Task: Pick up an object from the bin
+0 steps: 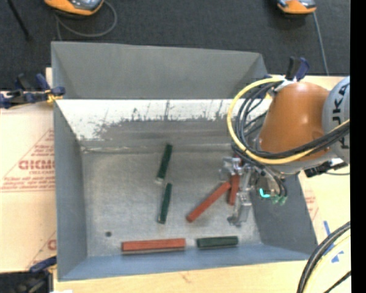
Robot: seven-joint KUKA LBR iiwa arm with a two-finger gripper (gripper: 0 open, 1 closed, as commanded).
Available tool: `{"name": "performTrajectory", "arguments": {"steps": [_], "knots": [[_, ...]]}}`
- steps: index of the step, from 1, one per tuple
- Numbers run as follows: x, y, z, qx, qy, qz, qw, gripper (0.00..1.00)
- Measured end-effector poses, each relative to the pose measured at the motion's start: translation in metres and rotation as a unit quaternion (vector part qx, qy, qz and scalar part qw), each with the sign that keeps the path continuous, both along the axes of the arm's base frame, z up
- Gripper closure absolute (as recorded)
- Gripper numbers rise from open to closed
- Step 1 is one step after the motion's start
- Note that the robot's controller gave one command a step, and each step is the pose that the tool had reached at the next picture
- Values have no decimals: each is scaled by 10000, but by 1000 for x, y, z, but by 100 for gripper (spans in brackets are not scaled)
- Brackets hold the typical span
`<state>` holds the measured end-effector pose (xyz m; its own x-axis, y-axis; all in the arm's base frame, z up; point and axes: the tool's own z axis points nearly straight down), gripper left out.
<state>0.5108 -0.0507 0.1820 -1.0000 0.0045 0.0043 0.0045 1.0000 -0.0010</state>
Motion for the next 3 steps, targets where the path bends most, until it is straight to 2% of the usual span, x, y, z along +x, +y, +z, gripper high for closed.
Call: {"name": "performTrajectory", "arguments": {"steps": [1,2,3], "knots": [[32,4,-116,3,-10,364,9993,0],[33,4,-111,-4,-39,375,9993,100],[41,-9,40,-12,-82,658,9978,100]]}}
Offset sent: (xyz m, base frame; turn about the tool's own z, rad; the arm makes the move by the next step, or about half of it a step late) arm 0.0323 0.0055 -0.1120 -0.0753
